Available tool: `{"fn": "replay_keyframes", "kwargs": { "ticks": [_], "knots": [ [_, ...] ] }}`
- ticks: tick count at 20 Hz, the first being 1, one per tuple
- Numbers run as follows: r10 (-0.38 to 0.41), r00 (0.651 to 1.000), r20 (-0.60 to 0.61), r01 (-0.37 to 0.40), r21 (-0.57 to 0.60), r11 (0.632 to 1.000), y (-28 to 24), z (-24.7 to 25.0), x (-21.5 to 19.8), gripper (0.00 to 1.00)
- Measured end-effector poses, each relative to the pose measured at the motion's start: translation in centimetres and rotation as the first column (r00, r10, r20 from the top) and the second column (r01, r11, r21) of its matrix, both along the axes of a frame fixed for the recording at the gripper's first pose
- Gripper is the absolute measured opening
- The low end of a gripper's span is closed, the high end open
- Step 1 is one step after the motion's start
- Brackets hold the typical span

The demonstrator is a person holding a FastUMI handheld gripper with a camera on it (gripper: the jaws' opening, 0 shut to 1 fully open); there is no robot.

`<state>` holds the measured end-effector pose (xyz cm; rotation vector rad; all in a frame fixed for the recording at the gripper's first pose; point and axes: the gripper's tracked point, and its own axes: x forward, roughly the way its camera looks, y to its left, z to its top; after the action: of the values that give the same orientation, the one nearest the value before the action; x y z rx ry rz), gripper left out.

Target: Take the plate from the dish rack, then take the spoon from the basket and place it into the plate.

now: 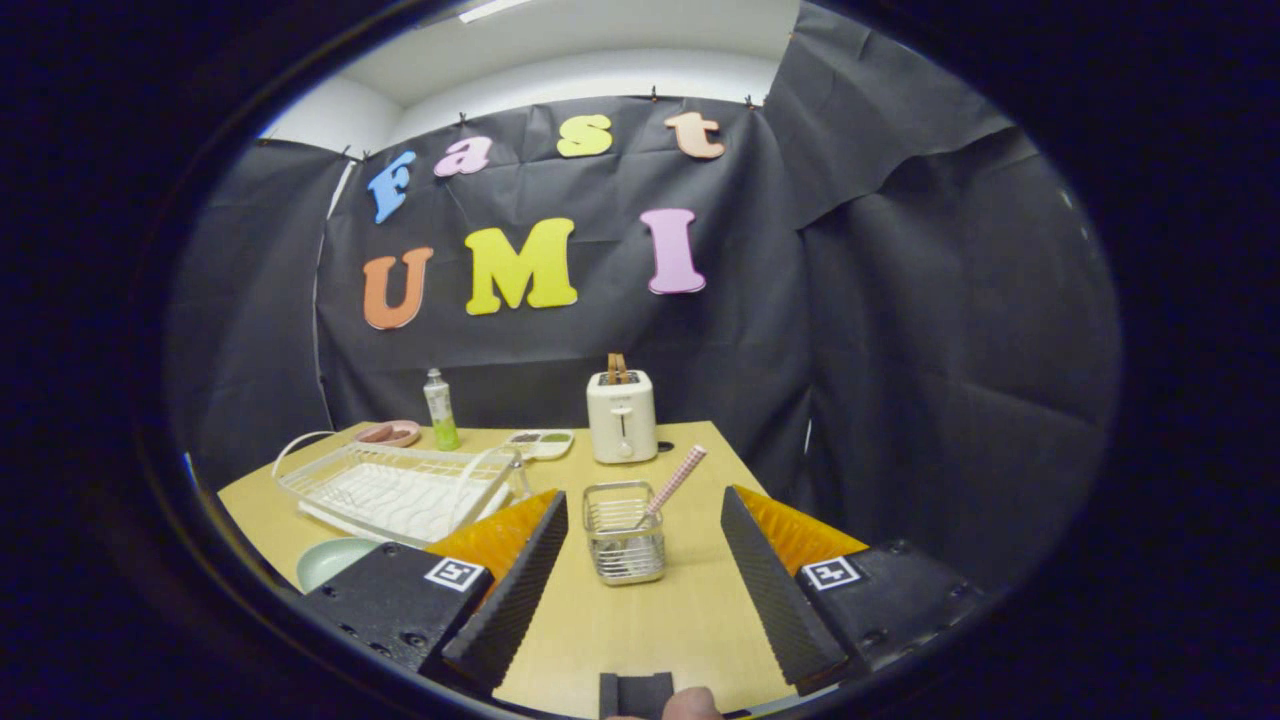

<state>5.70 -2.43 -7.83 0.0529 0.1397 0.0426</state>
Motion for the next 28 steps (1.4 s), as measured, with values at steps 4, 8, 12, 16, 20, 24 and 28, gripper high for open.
{"fn": "replay_keyframes", "kwargs": {
  "ticks": [4, 8, 12, 16, 20, 24, 28],
  "knots": [
    [0.042, 0.997, -0.061, -0.039, 0.049, 0.998, -0.1, -1.5, 4.2, 1.0],
    [0.049, 0.996, -0.072, -0.046, 0.039, 0.998, -0.2, -2.3, 9.2, 0.99],
    [0.069, 0.99, -0.125, -0.057, 0.102, 0.993, 0.1, -3.3, 12.3, 0.9],
    [0.122, 0.98, -0.156, -0.101, 0.136, 0.986, 1.2, -4.0, 14.0, 0.68],
    [0.145, 0.976, -0.162, -0.121, 0.149, 0.981, 2.5, -3.3, 13.7, 0.36],
    [0.188, 0.965, -0.181, -0.159, 0.167, 0.973, 5.1, -2.4, 12.2, 0.12],
    [0.12, 0.98, -0.159, -0.104, 0.102, 0.989, 4.9, -0.4, 11.9, 0.08]
  ]
}}
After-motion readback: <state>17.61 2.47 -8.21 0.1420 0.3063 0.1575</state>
